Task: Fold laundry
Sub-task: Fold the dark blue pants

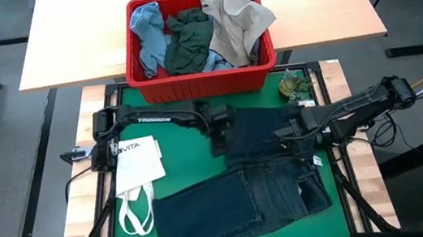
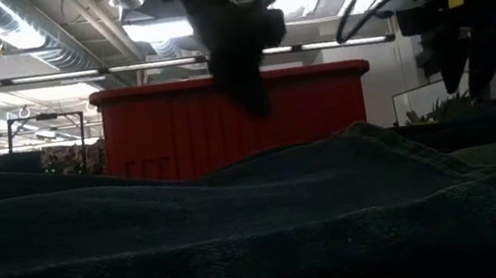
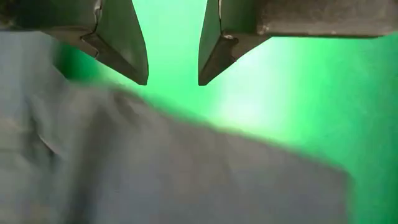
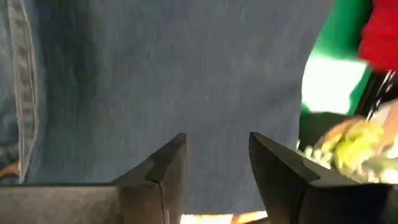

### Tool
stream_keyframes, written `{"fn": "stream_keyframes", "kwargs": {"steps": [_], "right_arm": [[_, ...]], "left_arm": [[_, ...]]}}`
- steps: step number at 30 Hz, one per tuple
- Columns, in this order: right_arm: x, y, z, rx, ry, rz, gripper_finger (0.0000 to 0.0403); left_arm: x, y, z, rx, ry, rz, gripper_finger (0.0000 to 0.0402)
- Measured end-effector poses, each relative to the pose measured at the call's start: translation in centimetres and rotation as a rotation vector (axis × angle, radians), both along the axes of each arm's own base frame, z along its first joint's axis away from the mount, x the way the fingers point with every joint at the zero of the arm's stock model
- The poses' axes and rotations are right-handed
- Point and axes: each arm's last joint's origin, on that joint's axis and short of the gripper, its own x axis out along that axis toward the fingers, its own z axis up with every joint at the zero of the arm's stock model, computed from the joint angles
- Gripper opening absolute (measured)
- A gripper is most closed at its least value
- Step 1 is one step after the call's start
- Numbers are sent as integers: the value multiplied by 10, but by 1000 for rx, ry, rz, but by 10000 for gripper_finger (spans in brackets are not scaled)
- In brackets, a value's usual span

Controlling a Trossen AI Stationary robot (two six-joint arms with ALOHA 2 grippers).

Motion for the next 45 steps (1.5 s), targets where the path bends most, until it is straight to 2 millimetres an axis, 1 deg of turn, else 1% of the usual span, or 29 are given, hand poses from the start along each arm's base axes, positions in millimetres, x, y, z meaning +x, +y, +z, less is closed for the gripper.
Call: {"fn": "stream_keyframes", "kwargs": {"steps": [2,5,7,11,14,17,21,24,28,30,32,35,37,40,42,45], "right_arm": [[4,1,0,10,-36,13,172],[11,2,0,23,-92,53,172],[15,3,1,42,-122,85,172],[21,6,1,89,-170,144,172],[22,13,2,106,-184,192,172],[21,23,2,113,-190,239,172],[19,38,2,125,-200,304,172],[19,47,3,142,-227,341,172],[21,55,4,158,-277,373,172],[23,57,5,169,-300,381,172],[24,59,6,181,-312,386,172],[25,60,6,193,-328,388,172],[26,60,6,195,-337,388,172],[27,60,7,197,-349,389,172],[27,60,7,197,-349,389,172],[27,60,7,197,-349,389,172]], "left_arm": [[-10,-16,8,-58,51,22,135],[-22,-44,13,-83,141,46,135],[-29,-65,12,-81,198,58,135],[-40,-107,11,-75,256,81,135],[-50,-137,10,-71,294,91,135],[-66,-168,10,-50,343,60,135],[-90,-200,11,6,416,53,135],[-113,-212,17,73,454,114,135],[-153,-226,27,53,407,231,135],[-175,-231,28,7,337,321,135],[-195,-237,24,-60,261,424,135],[-217,-251,14,-221,162,549,135],[-227,-260,6,-325,124,621,135],[-233,-272,-4,-440,104,690,135],[-235,-277,-11,-488,104,722,135],[-235,-282,-16,-505,115,771,135]]}}
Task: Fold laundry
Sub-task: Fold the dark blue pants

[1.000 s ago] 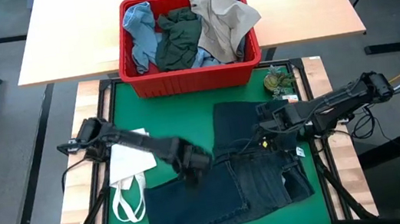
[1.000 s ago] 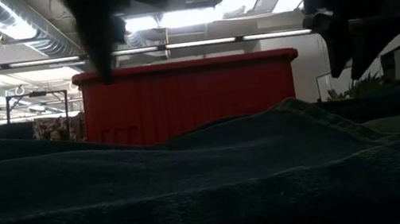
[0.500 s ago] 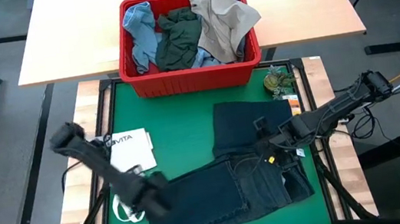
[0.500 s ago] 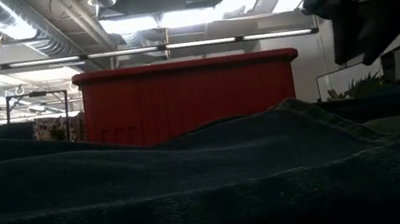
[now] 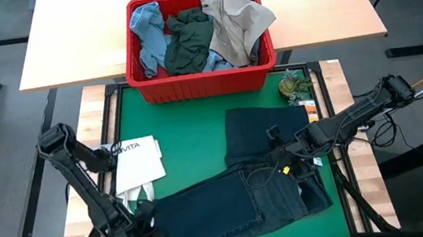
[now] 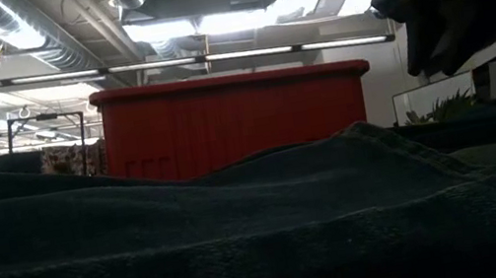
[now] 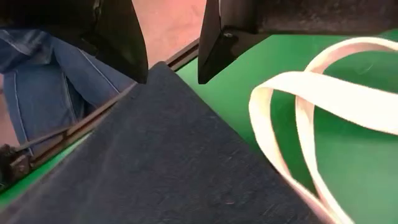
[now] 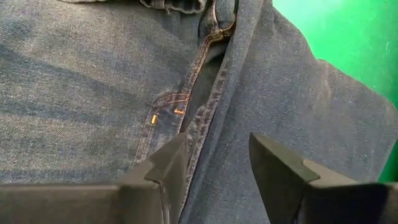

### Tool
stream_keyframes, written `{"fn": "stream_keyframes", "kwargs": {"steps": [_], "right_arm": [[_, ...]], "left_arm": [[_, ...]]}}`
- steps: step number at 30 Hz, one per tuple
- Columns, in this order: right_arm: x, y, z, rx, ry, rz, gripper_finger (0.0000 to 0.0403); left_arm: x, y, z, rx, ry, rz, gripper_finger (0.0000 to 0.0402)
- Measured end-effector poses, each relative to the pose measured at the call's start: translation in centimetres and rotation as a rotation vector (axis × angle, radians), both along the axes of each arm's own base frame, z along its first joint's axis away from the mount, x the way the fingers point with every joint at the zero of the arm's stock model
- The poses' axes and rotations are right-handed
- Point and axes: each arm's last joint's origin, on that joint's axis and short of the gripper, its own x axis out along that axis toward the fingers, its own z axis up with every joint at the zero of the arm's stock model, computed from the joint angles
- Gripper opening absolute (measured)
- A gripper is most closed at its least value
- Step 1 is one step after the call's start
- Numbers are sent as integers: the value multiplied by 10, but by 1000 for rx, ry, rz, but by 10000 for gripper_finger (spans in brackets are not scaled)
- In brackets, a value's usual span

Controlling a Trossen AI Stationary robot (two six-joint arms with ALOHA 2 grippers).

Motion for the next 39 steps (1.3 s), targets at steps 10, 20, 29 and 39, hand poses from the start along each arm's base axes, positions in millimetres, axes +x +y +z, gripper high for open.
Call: {"fn": "stream_keyframes", "kwargs": {"steps": [10,20,29,39], "right_arm": [[0,0,0,0,0,0,172],[0,0,0,0,1,0,172],[0,0,0,0,1,0,172],[0,0,0,0,1,0,172]], "left_arm": [[5,-7,-17,25,36,21,135],[11,-12,-33,32,65,17,135],[14,-15,-47,54,114,14,135],[13,-18,-59,97,135,15,135]]}}
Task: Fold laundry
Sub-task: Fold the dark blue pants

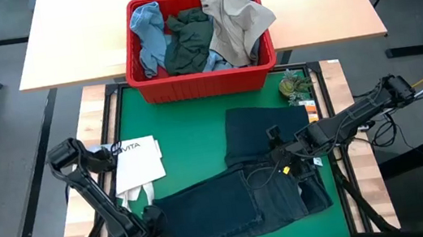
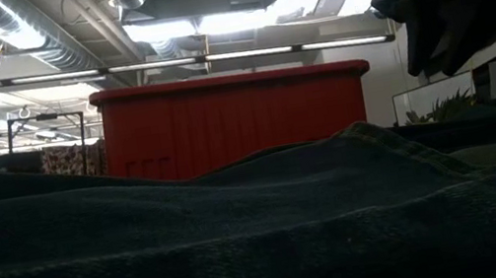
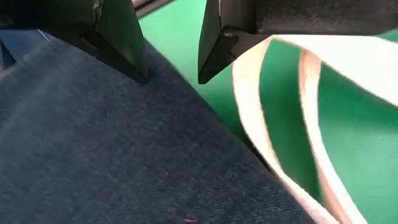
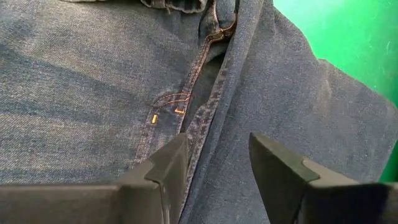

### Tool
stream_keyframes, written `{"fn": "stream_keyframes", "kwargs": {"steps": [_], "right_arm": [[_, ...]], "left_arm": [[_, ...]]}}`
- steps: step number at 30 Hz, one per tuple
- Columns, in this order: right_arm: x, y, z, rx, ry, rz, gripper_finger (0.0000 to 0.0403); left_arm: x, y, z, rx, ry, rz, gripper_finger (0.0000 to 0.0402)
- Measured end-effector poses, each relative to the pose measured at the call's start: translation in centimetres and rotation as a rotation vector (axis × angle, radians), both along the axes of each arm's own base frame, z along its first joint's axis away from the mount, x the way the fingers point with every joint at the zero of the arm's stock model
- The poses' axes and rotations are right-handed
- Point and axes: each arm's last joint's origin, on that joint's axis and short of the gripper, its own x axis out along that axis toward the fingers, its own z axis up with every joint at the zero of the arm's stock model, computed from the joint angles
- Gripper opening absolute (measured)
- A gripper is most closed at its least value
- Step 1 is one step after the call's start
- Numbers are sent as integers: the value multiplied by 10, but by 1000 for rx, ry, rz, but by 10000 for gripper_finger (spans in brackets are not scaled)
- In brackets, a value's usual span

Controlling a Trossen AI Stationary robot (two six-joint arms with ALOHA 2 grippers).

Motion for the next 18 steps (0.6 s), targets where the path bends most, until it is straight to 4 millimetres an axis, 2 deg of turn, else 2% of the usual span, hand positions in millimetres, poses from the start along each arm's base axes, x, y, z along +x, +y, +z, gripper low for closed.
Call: {"fn": "stream_keyframes", "kwargs": {"steps": [5,13,18], "right_arm": [[0,0,0,0,0,1,172],[0,0,0,0,0,1,172],[0,0,0,0,0,1,172]], "left_arm": [[2,-3,-14,28,19,1,135],[3,-4,-15,52,-22,-29,131],[3,-5,-15,58,-46,-29,81]]}}
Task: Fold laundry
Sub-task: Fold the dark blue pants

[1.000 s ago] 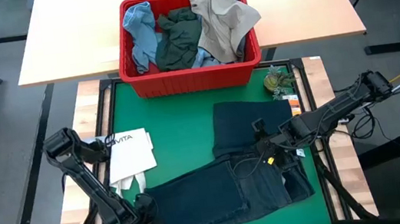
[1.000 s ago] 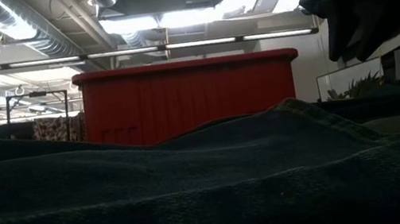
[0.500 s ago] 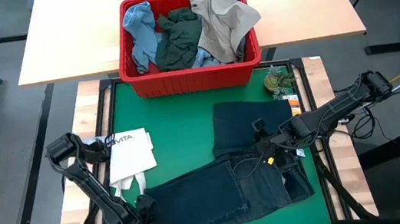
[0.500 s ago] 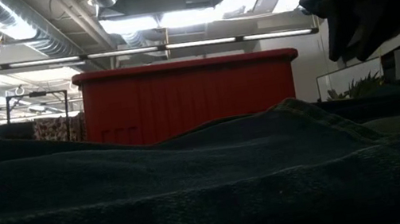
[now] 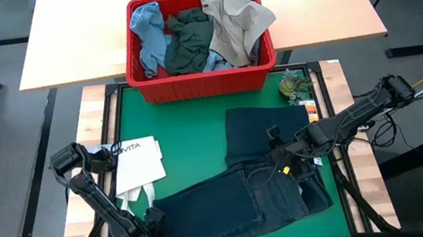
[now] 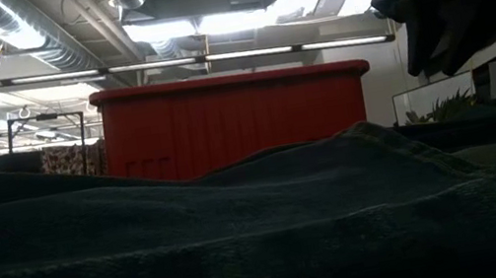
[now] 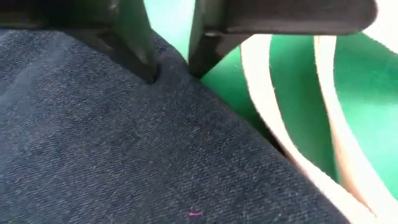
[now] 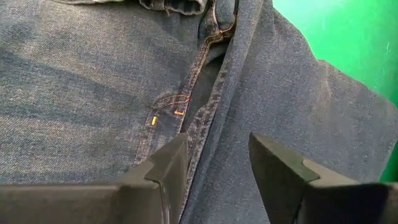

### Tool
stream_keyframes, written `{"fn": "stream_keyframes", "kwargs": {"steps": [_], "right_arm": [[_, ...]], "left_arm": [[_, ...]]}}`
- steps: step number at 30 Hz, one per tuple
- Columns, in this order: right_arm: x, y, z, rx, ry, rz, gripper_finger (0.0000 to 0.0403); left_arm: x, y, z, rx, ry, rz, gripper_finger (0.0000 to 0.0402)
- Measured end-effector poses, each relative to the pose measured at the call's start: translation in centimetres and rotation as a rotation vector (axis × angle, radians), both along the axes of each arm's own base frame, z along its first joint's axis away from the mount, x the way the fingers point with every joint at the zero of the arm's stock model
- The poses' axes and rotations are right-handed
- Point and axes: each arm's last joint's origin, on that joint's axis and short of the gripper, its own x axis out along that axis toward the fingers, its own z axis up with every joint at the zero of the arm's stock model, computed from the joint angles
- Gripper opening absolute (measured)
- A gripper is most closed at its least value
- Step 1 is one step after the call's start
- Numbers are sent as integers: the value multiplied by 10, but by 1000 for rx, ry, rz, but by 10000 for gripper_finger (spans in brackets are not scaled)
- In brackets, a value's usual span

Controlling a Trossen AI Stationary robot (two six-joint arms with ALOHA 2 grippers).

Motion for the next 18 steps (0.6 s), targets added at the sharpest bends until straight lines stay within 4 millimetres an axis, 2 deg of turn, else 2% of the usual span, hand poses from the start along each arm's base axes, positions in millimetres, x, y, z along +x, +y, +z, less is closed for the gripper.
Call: {"fn": "stream_keyframes", "kwargs": {"steps": [3,5,10,18], "right_arm": [[0,0,0,0,0,0,172],[0,0,0,0,0,0,172],[0,0,0,0,0,0,172],[0,0,0,-1,0,0,172]], "left_arm": [[1,0,0,-3,-14,3,29],[1,0,0,-3,-16,5,9],[0,1,8,-41,-8,10,4],[-10,18,51,-81,-38,19,2]]}}
